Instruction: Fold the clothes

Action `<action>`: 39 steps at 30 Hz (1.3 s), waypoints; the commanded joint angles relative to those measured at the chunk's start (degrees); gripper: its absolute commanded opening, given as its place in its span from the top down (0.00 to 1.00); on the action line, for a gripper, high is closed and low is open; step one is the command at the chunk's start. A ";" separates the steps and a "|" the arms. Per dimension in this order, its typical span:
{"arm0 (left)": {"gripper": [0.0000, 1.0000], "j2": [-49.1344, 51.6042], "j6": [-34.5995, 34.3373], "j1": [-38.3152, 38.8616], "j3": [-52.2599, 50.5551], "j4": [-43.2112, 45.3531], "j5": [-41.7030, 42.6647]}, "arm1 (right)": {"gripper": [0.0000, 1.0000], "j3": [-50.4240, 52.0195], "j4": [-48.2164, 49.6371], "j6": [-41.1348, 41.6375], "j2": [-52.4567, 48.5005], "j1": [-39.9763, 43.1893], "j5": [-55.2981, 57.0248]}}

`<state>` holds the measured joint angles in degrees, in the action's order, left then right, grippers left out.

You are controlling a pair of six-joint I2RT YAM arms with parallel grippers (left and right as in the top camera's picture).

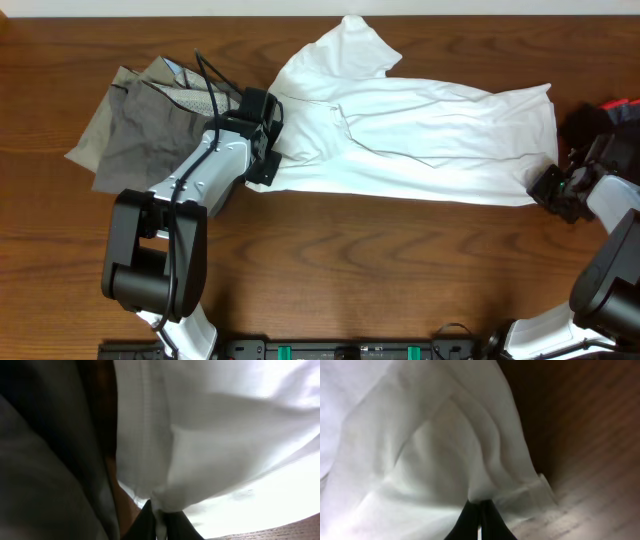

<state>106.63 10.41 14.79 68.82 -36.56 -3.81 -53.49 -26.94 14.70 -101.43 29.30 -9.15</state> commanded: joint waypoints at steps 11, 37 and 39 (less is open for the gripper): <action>0.83 -1.07 0.13 -0.37 3.32 1.14 -5.99 | 0.99 1.73 -2.78 3.08 -3.04 6.32 11.08; 0.31 -15.93 -8.85 -1.11 3.93 -11.61 19.87 | 0.42 -11.85 -21.73 0.22 13.14 4.61 -8.20; 0.31 -14.08 -8.83 -1.11 2.51 -11.56 19.89 | 0.38 -10.91 -23.19 0.26 13.03 3.58 -5.20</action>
<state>89.65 2.79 13.91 73.71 -47.68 12.12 -65.80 -48.90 15.97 -87.48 34.59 -16.40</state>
